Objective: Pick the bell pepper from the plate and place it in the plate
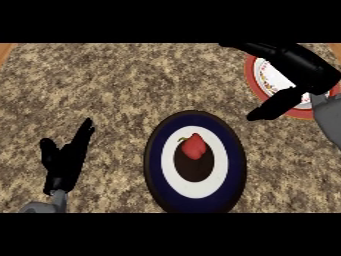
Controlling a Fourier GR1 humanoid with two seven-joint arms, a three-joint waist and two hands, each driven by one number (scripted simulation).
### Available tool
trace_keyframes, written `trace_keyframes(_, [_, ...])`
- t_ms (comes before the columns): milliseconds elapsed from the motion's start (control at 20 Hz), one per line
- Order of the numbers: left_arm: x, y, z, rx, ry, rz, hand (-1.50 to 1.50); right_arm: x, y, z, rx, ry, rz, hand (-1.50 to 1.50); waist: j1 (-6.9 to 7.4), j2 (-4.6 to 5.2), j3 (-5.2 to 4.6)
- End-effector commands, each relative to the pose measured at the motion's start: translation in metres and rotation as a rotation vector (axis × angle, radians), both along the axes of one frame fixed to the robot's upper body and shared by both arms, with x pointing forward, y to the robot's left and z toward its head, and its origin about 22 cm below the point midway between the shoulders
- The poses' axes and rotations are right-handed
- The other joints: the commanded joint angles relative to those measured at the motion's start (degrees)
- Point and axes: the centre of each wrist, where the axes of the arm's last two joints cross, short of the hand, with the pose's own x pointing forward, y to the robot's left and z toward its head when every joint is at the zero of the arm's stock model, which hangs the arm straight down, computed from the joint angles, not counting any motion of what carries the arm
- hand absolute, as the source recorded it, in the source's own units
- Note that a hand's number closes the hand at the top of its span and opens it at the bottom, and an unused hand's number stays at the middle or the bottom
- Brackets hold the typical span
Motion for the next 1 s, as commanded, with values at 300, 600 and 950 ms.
trace_keyframes(300, [0.006,-0.017,-0.004,-0.046,0.058,-0.009,0.0,-0.038,0.058,-0.011,-0.352,-0.003,-0.05,-1.5,-0.68,0.33,-0.27])
trace_keyframes(600, [-0.02,-0.013,-0.012,-0.039,0.065,-0.019,0.0,-0.07,0.101,-0.045,-0.371,-0.004,-0.081,-1.5,-0.22,0.34,-0.25])
trace_keyframes(950, [-0.007,-0.006,0.001,-0.041,0.062,-0.022,0.0,-0.072,0.103,-0.056,-0.502,0.078,-0.114,-1.5,-0.2,0.38,-0.24])
